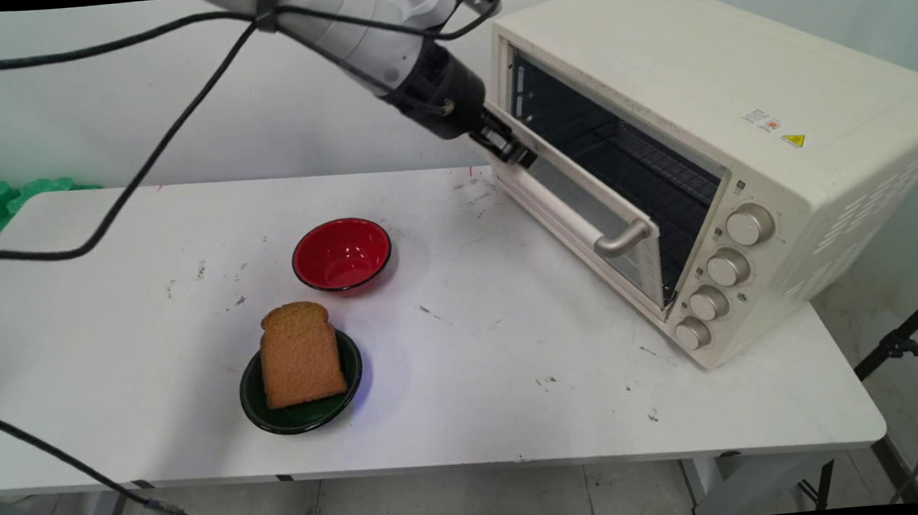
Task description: Open the oven
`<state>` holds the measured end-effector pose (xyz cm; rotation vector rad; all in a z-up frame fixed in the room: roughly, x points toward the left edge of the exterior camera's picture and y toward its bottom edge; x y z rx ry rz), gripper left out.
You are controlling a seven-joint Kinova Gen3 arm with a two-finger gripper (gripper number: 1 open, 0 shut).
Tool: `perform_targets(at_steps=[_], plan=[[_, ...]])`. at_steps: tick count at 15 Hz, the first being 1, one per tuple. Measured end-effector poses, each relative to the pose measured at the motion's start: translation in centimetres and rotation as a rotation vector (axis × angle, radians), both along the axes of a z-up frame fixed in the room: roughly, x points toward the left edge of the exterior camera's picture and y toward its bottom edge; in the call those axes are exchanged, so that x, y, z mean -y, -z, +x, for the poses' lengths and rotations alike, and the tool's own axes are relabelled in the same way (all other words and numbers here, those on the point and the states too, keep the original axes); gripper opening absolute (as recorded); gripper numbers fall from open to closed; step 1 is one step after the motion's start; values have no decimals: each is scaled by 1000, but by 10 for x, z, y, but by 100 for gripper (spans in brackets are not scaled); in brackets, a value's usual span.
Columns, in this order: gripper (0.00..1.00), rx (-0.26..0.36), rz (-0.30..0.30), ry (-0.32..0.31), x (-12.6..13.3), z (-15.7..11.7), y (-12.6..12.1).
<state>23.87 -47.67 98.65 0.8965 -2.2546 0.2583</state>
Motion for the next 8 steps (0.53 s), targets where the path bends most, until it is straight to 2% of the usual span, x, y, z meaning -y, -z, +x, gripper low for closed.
perform_targets(at_steps=[8], plan=[[0, -4, -20, 11, -25, 38, 29]])
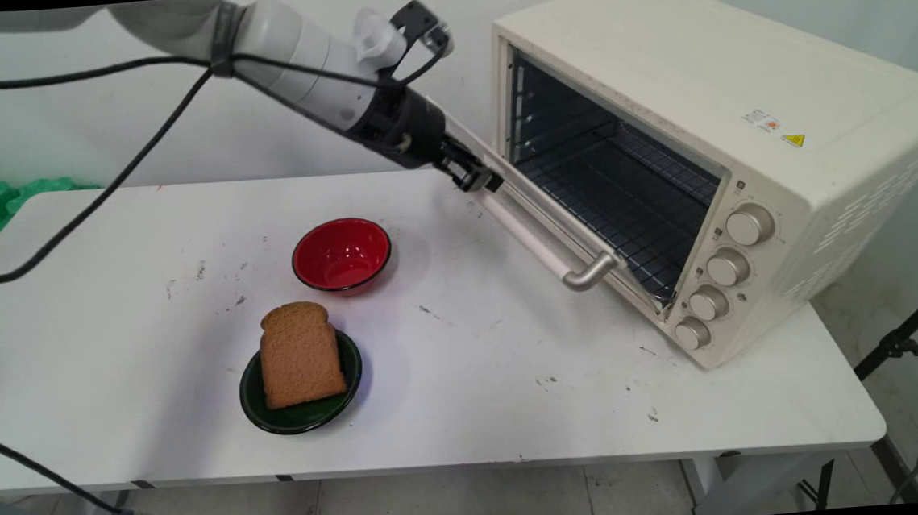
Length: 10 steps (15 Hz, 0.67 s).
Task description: Open the oven
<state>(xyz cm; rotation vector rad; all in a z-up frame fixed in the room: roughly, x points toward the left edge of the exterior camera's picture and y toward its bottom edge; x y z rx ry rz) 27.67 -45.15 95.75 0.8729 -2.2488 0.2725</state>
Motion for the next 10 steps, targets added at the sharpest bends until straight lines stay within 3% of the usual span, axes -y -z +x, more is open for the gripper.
perform_targets(at_steps=[10], plan=[[0, -21, -12, 12, -34, 44, 46]])
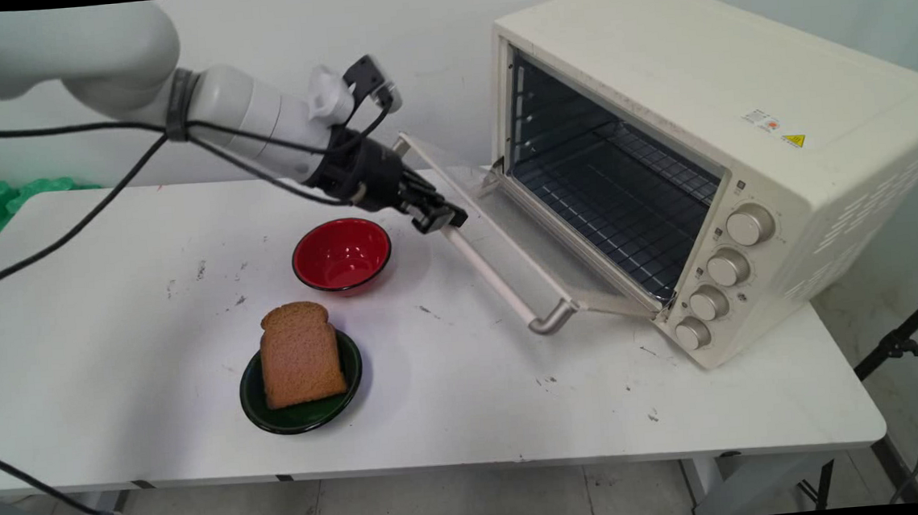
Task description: Open the oven
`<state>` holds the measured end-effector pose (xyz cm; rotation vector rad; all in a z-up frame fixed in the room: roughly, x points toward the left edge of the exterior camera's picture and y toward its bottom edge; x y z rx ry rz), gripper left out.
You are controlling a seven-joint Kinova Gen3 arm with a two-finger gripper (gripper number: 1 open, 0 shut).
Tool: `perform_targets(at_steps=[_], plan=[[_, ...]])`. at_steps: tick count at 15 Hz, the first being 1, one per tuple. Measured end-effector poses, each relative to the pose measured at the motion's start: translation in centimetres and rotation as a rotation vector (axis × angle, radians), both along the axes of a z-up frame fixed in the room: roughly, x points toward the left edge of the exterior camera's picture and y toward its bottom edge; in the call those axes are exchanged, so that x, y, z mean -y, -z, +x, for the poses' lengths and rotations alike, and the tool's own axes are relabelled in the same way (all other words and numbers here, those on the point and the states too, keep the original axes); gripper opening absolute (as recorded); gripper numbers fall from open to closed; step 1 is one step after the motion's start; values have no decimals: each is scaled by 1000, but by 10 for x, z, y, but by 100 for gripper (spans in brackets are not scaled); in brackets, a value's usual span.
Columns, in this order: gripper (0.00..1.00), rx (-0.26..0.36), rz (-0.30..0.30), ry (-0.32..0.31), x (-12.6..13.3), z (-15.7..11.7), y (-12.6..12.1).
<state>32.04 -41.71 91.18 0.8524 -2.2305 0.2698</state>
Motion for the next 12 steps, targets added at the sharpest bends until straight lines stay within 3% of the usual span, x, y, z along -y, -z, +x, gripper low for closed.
perform_targets(at_steps=[12], plan=[[0, -10, -9, 20, -27, 38, 35]])
